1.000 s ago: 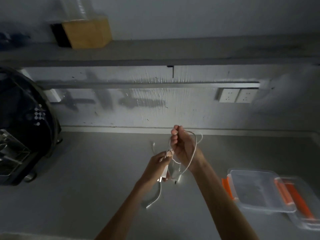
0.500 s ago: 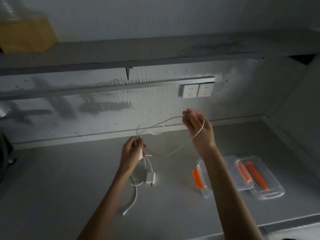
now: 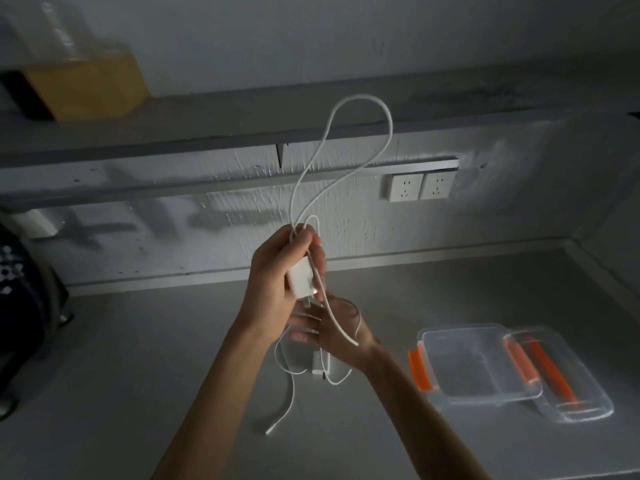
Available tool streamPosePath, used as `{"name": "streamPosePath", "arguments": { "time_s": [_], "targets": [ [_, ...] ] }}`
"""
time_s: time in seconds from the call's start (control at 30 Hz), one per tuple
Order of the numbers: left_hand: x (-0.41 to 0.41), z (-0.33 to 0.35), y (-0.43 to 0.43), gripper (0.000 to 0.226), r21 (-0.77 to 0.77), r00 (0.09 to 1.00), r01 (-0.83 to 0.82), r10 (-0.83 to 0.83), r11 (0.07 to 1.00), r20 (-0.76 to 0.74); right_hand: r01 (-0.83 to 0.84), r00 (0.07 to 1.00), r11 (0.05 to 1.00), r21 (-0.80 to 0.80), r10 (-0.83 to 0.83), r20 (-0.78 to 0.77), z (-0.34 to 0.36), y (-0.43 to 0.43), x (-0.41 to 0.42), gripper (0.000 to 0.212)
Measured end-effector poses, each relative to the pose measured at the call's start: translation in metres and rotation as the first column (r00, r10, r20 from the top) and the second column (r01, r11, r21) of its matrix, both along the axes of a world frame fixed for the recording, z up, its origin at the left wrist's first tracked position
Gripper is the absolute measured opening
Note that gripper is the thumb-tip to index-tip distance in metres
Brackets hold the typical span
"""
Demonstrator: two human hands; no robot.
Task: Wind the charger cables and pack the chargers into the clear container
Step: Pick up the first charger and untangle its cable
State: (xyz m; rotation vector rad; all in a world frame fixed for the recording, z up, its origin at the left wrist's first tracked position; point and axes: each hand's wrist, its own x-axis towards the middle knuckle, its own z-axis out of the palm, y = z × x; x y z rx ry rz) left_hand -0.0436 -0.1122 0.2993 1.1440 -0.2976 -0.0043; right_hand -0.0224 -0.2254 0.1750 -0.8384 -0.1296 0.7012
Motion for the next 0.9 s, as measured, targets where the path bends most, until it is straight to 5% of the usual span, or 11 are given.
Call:
{"name": "streamPosePath", "arguments": {
  "time_s": [0.13, 0.27, 0.4, 0.47, 0.53, 0.6, 0.63, 0.7, 0.77, 0.83, 0.9],
  "targets": [
    [-0.012, 0.011, -0.001, 0.020, -0.112, 0.994, 0.100, -0.103, 0.989, -0.029, -0.086, 0.996, 0.978, 0.188, 0.084, 0.020, -0.001, -0.036, 0.002, 0.054],
    [-0.017, 0.011, -0.021, 0.014, -0.032, 0.980, 0.197, -0.198, 0.980, -0.010, 0.233, 0.972, 0.794, 0.562, -0.178, -0.153, 0.013, -0.092, 0.012, 0.060],
    [-0.017, 0.014, -0.059, 0.018, 0.161, 0.979, 0.198, -0.204, 0.967, 0.022, 0.419, 0.906, 0.655, 0.629, -0.344, -0.245, 0.047, -0.161, 0.022, 0.023],
    [-0.015, 0.018, -0.086, 0.017, 0.279, 0.967, 0.234, -0.252, 0.931, 0.027, 0.460, 0.886, 0.734, 0.500, -0.420, -0.198, 0.057, -0.194, 0.027, 0.017],
    [-0.010, 0.017, -0.117, 0.018, 0.462, 0.978, 0.172, -0.207, 0.870, 0.025, 0.601, 0.792, 0.795, 0.083, -0.607, 0.069, 0.055, -0.221, 0.032, 0.017],
    [0.000, 0.010, -0.155, 0.024, 0.704, 0.993, -0.057, -0.033, 0.708, 0.114, 0.709, 0.700, 0.605, -0.362, -0.545, 0.461, 0.039, -0.247, 0.037, 0.026],
    [0.007, 0.004, -0.173, 0.027, 0.815, 0.984, -0.166, 0.041, 0.556, 0.172, 0.716, 0.697, 0.497, -0.490, -0.466, 0.545, 0.028, -0.262, 0.040, 0.029],
    [0.022, -0.017, -0.205, 0.030, 0.956, 0.967, -0.239, 0.127, 0.171, 0.219, 0.658, 0.753, 0.353, -0.665, -0.318, 0.576, 0.000, -0.296, 0.047, 0.035],
    [0.033, -0.044, -0.231, 0.028, 0.984, 0.966, -0.173, 0.190, -0.030, 0.176, 0.518, 0.855, 0.193, -0.834, -0.148, 0.497, -0.027, -0.323, 0.058, 0.039],
    [0.037, -0.067, -0.249, 0.035, 0.997, 0.970, -0.079, 0.230, 0.023, 0.072, 0.364, 0.932, 0.029, -0.931, -0.020, 0.363, -0.053, -0.343, 0.070, 0.041],
    [0.037, -0.081, -0.262, 0.039, 0.962, 0.966, 0.023, 0.242, 0.273, -0.092, 0.325, 0.946, 0.049, -0.944, 0.004, 0.325, -0.073, -0.357, 0.076, 0.043]
  ]
}}
